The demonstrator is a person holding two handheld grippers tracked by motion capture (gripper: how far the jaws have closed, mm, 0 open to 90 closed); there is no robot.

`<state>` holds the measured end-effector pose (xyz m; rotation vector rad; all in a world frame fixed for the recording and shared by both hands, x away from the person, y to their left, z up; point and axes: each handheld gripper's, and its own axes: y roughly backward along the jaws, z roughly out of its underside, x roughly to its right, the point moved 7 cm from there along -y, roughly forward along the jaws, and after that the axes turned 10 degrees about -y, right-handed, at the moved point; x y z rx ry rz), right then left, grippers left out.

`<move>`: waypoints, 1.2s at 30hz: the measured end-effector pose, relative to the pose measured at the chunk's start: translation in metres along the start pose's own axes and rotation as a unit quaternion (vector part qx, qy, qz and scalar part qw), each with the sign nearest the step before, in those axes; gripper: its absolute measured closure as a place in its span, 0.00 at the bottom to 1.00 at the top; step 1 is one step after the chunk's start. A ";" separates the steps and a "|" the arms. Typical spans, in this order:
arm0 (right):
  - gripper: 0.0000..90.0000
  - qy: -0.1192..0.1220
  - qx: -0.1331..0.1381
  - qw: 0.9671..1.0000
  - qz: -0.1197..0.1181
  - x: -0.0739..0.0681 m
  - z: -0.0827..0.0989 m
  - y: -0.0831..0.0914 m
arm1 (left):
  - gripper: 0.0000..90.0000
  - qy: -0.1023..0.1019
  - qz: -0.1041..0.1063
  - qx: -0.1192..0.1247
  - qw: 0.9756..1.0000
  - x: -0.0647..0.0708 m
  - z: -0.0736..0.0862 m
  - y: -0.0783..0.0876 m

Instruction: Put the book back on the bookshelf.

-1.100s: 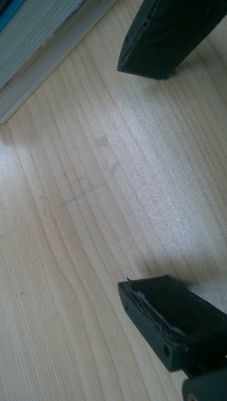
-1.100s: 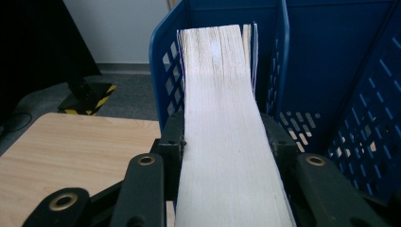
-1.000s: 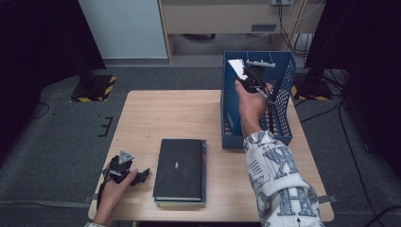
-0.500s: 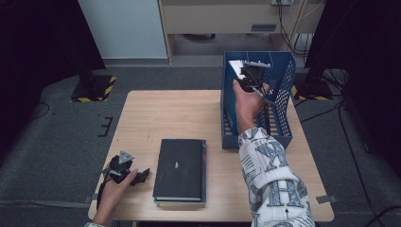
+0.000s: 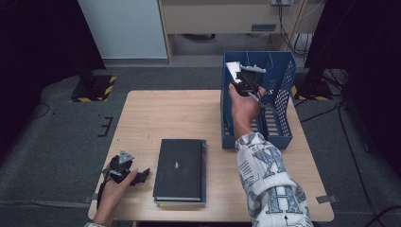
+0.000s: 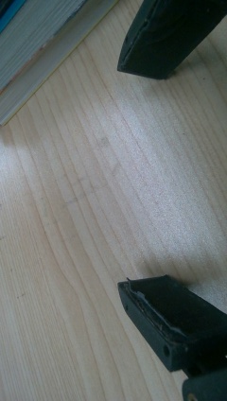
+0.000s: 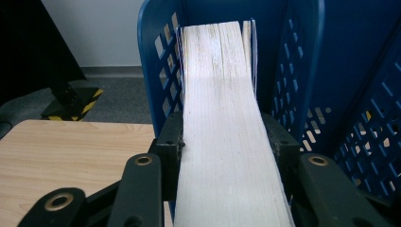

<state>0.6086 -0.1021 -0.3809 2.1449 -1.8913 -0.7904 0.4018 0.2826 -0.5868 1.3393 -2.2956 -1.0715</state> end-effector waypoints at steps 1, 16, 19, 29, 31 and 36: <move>0.65 0.004 0.000 1.000 -0.001 -0.001 0.001 0.001 | 0.00 0.000 0.000 0.000 1.000 0.000 0.000 0.000; 0.28 0.004 -0.014 0.998 -0.055 -0.002 0.003 0.012 | 0.00 0.002 0.001 0.001 1.000 0.000 0.000 0.000; 0.21 0.014 -0.013 0.998 -0.063 -0.001 0.003 0.019 | 0.00 0.003 0.000 0.001 1.000 0.000 0.000 -0.001; 0.13 0.041 -0.011 0.994 -0.099 0.009 0.010 0.050 | 0.00 0.001 -0.001 -0.001 1.000 0.000 0.000 0.000; 0.12 0.042 -0.010 0.994 -0.103 0.013 0.013 0.055 | 0.00 0.002 -0.001 -0.001 1.000 0.000 0.000 -0.001; 0.11 0.054 -0.010 0.993 -0.105 0.024 0.023 0.066 | 0.00 0.001 -0.001 -0.002 1.000 0.000 -0.001 -0.001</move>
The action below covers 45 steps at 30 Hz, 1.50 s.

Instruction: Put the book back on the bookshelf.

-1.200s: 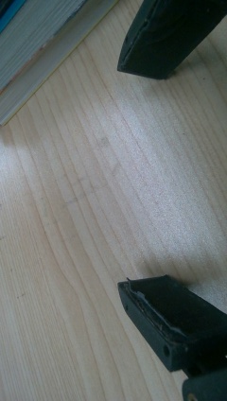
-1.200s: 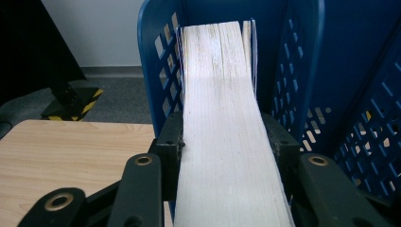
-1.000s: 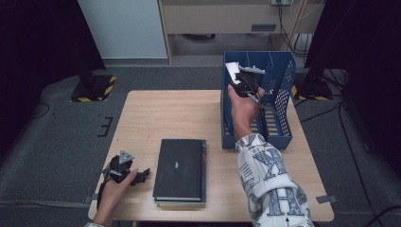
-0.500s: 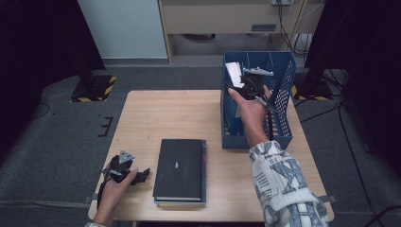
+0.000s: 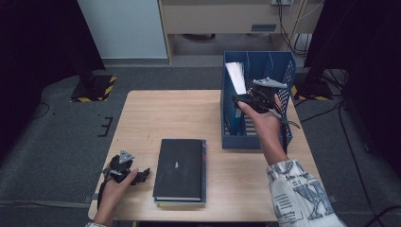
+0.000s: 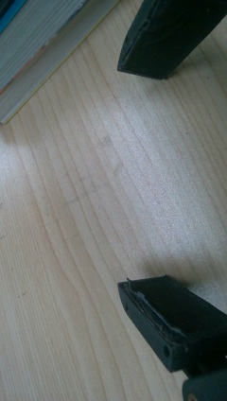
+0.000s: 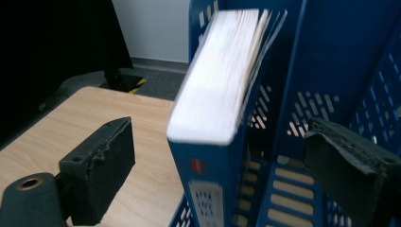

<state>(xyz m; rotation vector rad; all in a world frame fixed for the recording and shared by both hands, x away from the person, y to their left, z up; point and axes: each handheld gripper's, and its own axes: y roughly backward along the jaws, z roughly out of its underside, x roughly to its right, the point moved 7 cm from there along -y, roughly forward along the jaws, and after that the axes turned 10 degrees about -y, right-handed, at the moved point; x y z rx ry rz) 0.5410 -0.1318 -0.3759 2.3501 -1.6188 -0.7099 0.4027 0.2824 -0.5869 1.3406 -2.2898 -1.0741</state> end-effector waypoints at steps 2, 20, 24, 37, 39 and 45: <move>0.12 -0.001 0.002 1.000 -0.002 0.003 0.006 0.005 | 0.00 0.000 0.000 0.000 1.000 0.000 0.000 0.000; 0.13 0.011 -0.035 0.997 -0.069 -0.011 0.073 0.011 | 0.00 0.002 0.003 -0.005 1.000 0.001 -0.001 0.000; 0.16 0.015 -0.045 0.994 -0.094 -0.024 0.089 0.010 | 0.03 0.015 0.010 0.002 1.000 0.000 -0.003 0.002; 0.20 0.055 -0.084 0.985 -0.139 -0.062 0.134 0.010 | 0.09 0.033 0.022 0.040 0.998 0.004 -0.013 0.021; 0.19 0.056 -0.088 0.984 -0.145 -0.066 0.140 0.011 | 0.09 0.034 0.020 0.049 0.998 0.005 -0.016 0.024; 0.16 0.065 -0.113 0.978 -0.165 -0.075 0.164 0.010 | 0.14 0.041 0.012 0.086 0.995 0.006 -0.030 0.039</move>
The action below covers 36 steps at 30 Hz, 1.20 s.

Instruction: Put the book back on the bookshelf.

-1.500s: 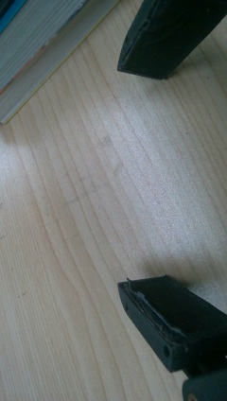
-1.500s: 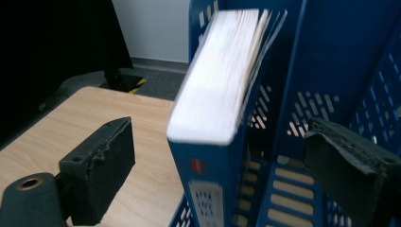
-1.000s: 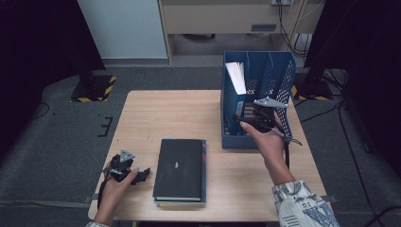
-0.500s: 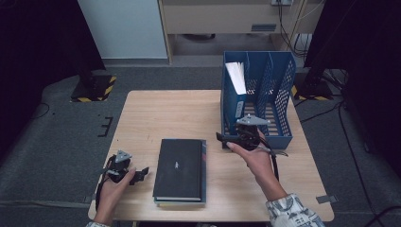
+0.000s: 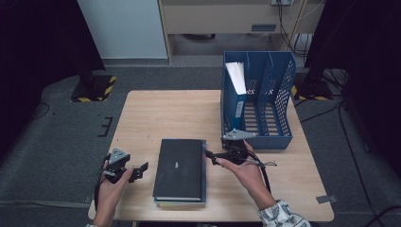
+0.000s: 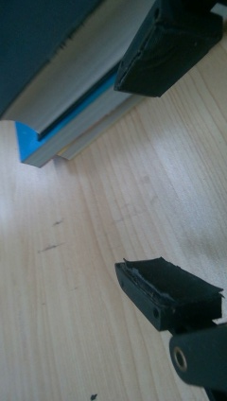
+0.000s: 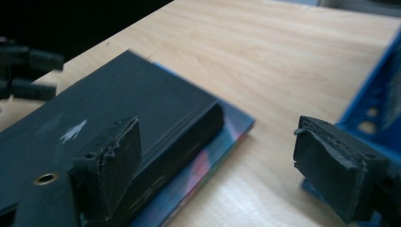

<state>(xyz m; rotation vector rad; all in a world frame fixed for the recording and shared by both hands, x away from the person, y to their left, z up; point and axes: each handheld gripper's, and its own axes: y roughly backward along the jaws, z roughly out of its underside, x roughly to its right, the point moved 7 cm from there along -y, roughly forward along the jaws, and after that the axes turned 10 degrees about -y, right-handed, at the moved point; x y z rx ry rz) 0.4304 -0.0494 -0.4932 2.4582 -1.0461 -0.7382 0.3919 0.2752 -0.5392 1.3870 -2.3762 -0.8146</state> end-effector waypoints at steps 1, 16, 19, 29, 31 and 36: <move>0.16 0.001 -0.006 1.000 -0.005 -0.003 0.003 -0.001 | 0.14 0.001 0.002 0.004 1.000 0.001 -0.003 0.001; 0.17 0.022 -0.051 0.997 -0.046 -0.028 0.028 -0.018 | 0.27 -0.036 0.063 0.011 0.997 0.049 -0.031 0.004; 0.17 0.022 -0.055 0.997 -0.050 -0.030 0.030 -0.019 | 0.27 -0.044 0.075 0.001 0.996 0.059 -0.031 -0.002; 0.16 0.020 -0.070 0.995 -0.066 -0.035 0.038 -0.025 | 0.27 -0.010 0.137 0.000 0.991 0.076 -0.029 -0.011; 0.15 0.022 -0.076 0.995 -0.068 -0.036 0.042 -0.026 | 0.27 -0.005 0.153 0.000 0.988 0.079 -0.029 -0.013; 0.14 0.016 -0.080 0.994 -0.072 -0.037 0.044 -0.028 | 0.27 0.003 0.167 -0.001 0.986 0.079 -0.030 -0.015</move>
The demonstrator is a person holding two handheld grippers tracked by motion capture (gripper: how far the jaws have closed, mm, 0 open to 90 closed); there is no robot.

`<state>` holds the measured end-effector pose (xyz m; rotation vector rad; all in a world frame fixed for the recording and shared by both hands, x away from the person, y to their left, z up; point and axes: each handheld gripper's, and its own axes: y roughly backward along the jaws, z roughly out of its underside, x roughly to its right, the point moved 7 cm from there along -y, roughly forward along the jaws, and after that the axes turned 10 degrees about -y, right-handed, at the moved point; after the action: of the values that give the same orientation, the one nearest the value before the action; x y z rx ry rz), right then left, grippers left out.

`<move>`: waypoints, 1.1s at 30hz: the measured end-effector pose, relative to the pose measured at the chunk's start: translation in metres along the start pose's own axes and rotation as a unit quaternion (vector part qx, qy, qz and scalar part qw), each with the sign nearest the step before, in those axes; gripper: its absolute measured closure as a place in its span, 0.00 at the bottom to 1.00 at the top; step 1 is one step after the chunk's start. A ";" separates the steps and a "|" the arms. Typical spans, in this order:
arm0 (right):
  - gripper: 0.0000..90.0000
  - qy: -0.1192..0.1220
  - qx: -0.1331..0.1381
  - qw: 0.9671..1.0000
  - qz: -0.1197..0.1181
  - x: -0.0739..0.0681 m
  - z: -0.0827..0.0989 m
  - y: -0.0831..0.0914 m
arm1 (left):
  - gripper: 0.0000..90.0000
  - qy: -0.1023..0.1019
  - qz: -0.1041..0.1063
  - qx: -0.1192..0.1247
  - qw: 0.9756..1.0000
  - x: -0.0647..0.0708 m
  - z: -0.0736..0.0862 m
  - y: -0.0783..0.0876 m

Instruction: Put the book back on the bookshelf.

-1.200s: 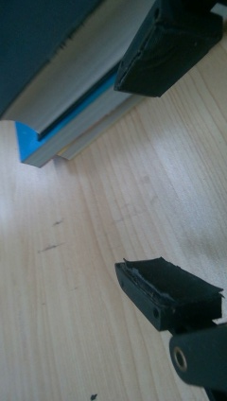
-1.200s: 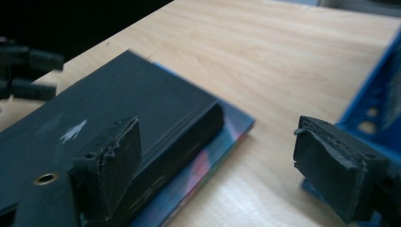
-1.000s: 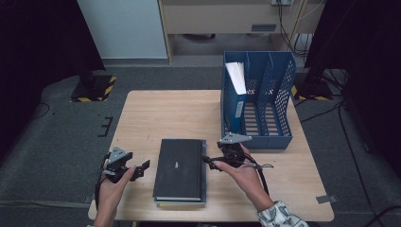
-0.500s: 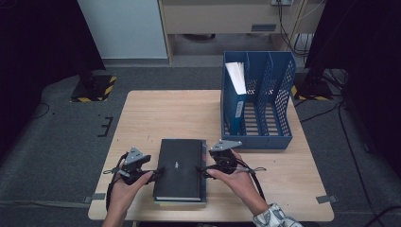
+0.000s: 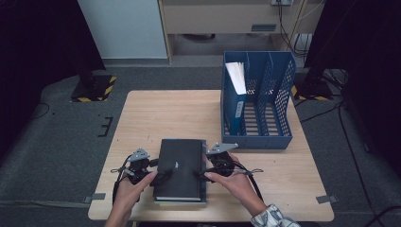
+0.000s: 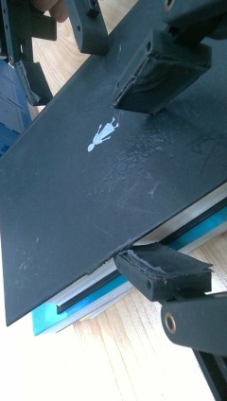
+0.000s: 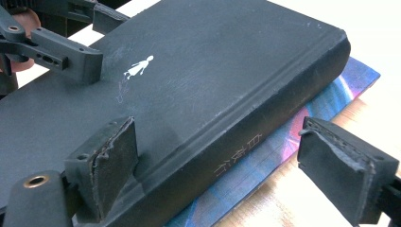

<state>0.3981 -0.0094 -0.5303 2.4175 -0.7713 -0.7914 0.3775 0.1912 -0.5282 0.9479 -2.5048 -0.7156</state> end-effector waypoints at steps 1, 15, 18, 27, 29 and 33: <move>0.14 0.000 -0.001 1.000 -0.003 0.000 0.000 0.000 | 0.27 -0.001 0.001 -0.001 1.000 0.000 0.000 0.000; 0.08 -0.059 -0.001 0.997 -0.044 0.013 0.007 -0.002 | 0.27 -0.016 0.012 -0.005 1.000 0.002 -0.013 -0.019; 0.06 -0.065 -0.001 0.997 -0.045 0.014 0.007 -0.004 | 0.27 -0.017 0.011 -0.006 1.000 0.002 -0.013 -0.019; 0.00 -0.096 -0.004 0.994 -0.061 0.018 0.009 -0.011 | 0.26 -0.018 0.006 -0.008 1.000 0.004 -0.014 -0.020; 0.00 -0.101 -0.003 0.993 -0.065 0.019 0.010 -0.011 | 0.26 -0.018 0.005 -0.009 1.000 0.005 -0.014 -0.020; 0.00 -0.123 -0.004 0.989 -0.079 0.021 0.011 -0.014 | 0.26 -0.017 0.004 -0.008 1.000 0.005 -0.014 -0.021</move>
<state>0.4103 -0.0159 -0.5543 2.4238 -0.6686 -1.1691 0.3913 0.1692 -0.5277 0.9281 -2.5262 -0.7535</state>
